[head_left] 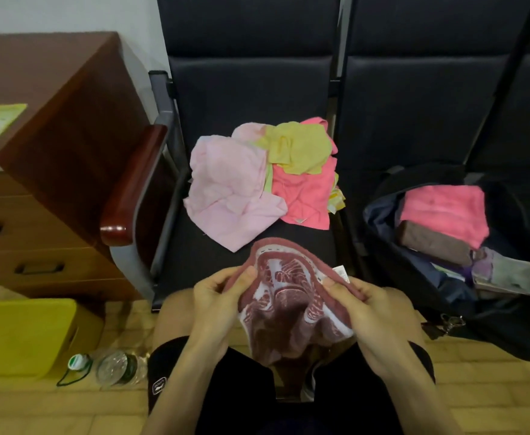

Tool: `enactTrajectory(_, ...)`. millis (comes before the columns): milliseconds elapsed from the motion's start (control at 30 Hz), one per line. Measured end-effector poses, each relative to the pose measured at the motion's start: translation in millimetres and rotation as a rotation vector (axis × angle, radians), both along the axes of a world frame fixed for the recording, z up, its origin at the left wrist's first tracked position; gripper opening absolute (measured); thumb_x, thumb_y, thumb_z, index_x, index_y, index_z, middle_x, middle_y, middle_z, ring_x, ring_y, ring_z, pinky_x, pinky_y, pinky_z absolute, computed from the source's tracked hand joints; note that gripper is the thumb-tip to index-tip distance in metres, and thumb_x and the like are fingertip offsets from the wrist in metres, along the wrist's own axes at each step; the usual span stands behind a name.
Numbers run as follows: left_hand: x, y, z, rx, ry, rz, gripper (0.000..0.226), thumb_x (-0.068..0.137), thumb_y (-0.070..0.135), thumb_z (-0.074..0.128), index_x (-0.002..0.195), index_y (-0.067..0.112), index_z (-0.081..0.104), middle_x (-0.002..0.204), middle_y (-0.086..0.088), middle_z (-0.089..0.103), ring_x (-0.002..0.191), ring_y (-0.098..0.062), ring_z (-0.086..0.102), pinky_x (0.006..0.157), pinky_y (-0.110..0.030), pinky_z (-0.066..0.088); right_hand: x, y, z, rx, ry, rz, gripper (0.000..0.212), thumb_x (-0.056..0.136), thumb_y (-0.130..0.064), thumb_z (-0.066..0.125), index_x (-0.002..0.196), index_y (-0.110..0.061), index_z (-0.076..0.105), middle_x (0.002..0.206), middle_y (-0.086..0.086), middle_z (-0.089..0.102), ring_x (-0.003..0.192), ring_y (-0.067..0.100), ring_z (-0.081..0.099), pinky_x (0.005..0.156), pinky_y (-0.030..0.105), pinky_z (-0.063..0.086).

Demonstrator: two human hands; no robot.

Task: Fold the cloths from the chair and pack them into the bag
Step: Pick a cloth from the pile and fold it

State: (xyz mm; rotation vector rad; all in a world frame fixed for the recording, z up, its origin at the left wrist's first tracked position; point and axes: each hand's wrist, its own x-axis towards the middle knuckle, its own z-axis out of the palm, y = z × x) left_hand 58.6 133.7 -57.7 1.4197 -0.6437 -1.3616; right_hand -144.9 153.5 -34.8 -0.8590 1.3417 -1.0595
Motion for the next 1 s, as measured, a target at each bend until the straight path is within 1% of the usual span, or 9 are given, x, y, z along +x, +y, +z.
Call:
enactTrajectory(67, -9, 3, 5, -0.057, -0.028, -0.031, 0.013, 0.083, 0.014, 0.076, 0.093, 0.007, 0.077, 0.088, -0.013, 0.077, 0.082, -0.030, 0.075, 0.066, -0.033, 0.060, 13, -1, -6, 0.010, -0.086, -0.003, 0.031, 0.082, -0.028, 0.073, 0.088, 0.002, 0.074, 0.088, 0.031, 0.070, 0.078, 0.045, 0.068, 0.079, 0.045, 0.058)
enactTrajectory(133, -16, 6, 10, -0.108, -0.048, -0.076, 0.007, 0.086, 0.011, 0.074, 0.091, 0.008, 0.078, 0.086, -0.012, 0.077, 0.081, -0.029, 0.075, 0.064, -0.030, 0.060, 22, -2, -9, 0.015, -0.101, -0.030, 0.020, 0.090, -0.021, 0.067, 0.090, -0.003, 0.076, 0.091, 0.022, 0.074, 0.089, 0.042, 0.071, 0.087, 0.053, 0.057)
enactTrajectory(300, -26, 9, 19, -0.216, -0.109, -0.178, 0.009, 0.090, 0.007, 0.069, 0.091, 0.008, 0.077, 0.082, -0.008, 0.077, 0.076, -0.022, 0.075, 0.063, -0.024, 0.058, 36, -3, -6, -0.010, -0.069, -0.024, 0.017, 0.093, -0.017, 0.064, 0.090, -0.005, 0.077, 0.088, 0.014, 0.076, 0.084, 0.032, 0.074, 0.078, 0.042, 0.059)
enactTrajectory(500, -32, 10, 13, -0.231, -0.155, -0.255, 0.011, 0.091, 0.008, 0.067, 0.093, 0.011, 0.078, 0.084, -0.005, 0.077, 0.079, -0.020, 0.075, 0.067, -0.024, 0.057, 45, -3, -2, -0.031, 0.095, 0.047, 0.014, 0.094, -0.015, 0.064, 0.094, -0.011, 0.078, 0.086, 0.008, 0.077, 0.082, 0.024, 0.075, 0.079, 0.043, 0.060)
enactTrajectory(633, -23, 9, 11, -0.287, -0.167, -0.332, 0.015, 0.087, 0.013, 0.073, 0.100, 0.019, 0.078, 0.092, -0.002, 0.076, 0.089, -0.016, 0.073, 0.074, -0.023, 0.056, 42, -5, 4, -0.020, 0.039, 0.083, 0.018, 0.095, -0.018, 0.062, 0.097, -0.009, 0.077, 0.090, 0.009, 0.077, 0.086, 0.025, 0.074, 0.074, 0.035, 0.060)
enactTrajectory(767, -16, 10, 7, -0.360, -0.371, -0.434, 0.047, 0.064, 0.022, 0.091, 0.105, 0.040, 0.074, 0.098, 0.005, 0.059, 0.094, -0.007, 0.063, 0.082, -0.017, 0.051, 42, -8, 16, 0.009, -0.060, 0.142, 0.037, 0.098, -0.036, 0.052, 0.101, -0.009, 0.077, 0.095, 0.009, 0.077, 0.092, 0.021, 0.074, 0.077, 0.033, 0.060)
enactTrajectory(867, -17, 6, 1, -0.448, -0.621, -0.375, 0.045, 0.079, 0.013, 0.081, 0.113, 0.040, 0.069, 0.098, 0.005, 0.049, 0.091, 0.000, 0.054, 0.078, -0.009, 0.045, 46, -12, 20, 0.009, -0.098, 0.192, 0.042, 0.098, -0.041, 0.047, 0.105, -0.011, 0.074, 0.097, 0.005, 0.077, 0.093, 0.015, 0.073, 0.073, 0.023, 0.058)
enactTrajectory(933, -15, 2, 1, -0.455, -0.573, -0.298, 0.030, 0.091, 0.006, 0.068, 0.109, 0.029, 0.074, 0.096, 0.003, 0.053, 0.086, 0.001, 0.057, 0.074, -0.010, 0.045, 46, -11, 22, -0.009, -0.116, 0.252, 0.043, 0.097, -0.043, 0.046, 0.110, -0.012, 0.072, 0.102, 0.003, 0.077, 0.099, 0.013, 0.072, 0.082, 0.026, 0.058)
enactTrajectory(1000, -8, -6, 2, -0.434, -0.440, -0.244, 0.029, 0.093, 0.004, 0.063, 0.099, 0.030, 0.074, 0.097, 0.003, 0.060, 0.087, 0.000, 0.063, 0.075, -0.015, 0.049, 42, -12, 18, -0.060, -0.060, 0.259, 0.039, 0.091, -0.043, 0.054, 0.111, -0.014, 0.071, 0.104, 0.001, 0.076, 0.102, 0.014, 0.071, 0.087, 0.032, 0.057)
